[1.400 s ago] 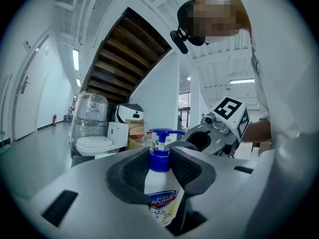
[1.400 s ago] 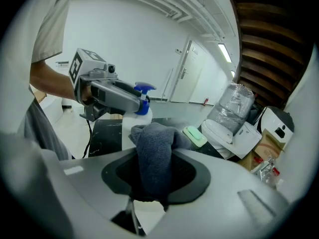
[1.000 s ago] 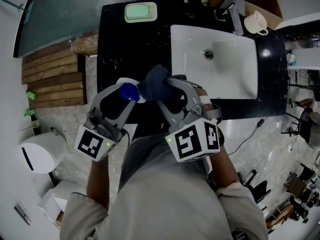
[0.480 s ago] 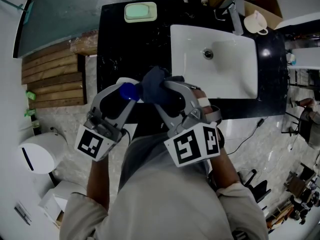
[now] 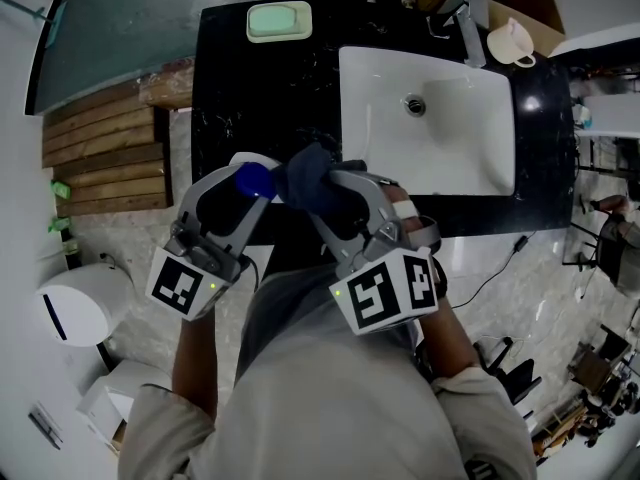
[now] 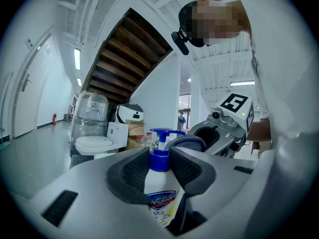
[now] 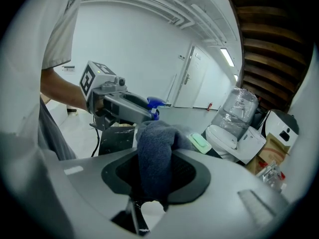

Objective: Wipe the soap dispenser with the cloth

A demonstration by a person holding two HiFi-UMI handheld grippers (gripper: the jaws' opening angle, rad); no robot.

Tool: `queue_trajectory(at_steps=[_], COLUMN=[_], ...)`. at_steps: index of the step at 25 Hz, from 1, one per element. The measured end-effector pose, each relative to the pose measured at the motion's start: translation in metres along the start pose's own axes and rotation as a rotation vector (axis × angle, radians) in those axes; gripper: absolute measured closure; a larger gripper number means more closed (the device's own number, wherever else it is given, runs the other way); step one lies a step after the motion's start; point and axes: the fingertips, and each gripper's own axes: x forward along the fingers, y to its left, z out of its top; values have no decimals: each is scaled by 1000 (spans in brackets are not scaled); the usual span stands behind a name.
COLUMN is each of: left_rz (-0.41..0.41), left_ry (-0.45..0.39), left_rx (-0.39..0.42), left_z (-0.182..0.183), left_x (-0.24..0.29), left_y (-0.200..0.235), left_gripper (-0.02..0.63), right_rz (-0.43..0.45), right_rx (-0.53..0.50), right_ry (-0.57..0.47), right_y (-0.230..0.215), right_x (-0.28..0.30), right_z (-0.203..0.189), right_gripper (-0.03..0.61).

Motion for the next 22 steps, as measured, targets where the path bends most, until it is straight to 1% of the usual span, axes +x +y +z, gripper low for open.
queue_trajectory(at_steps=[15,22], left_rz=[2,-2], left_ry=[-1,-8], left_rx=[-6,-12], left_z=[0,0], left_x=[0,0], left_y=[0,1], left_gripper=[488,488], right_rz=[32,37], right_rx=[50,43], right_ry=[36,60], right_y=[4,6], right_x=[8,17], right_z=[-18,-27], right_gripper=[460,460])
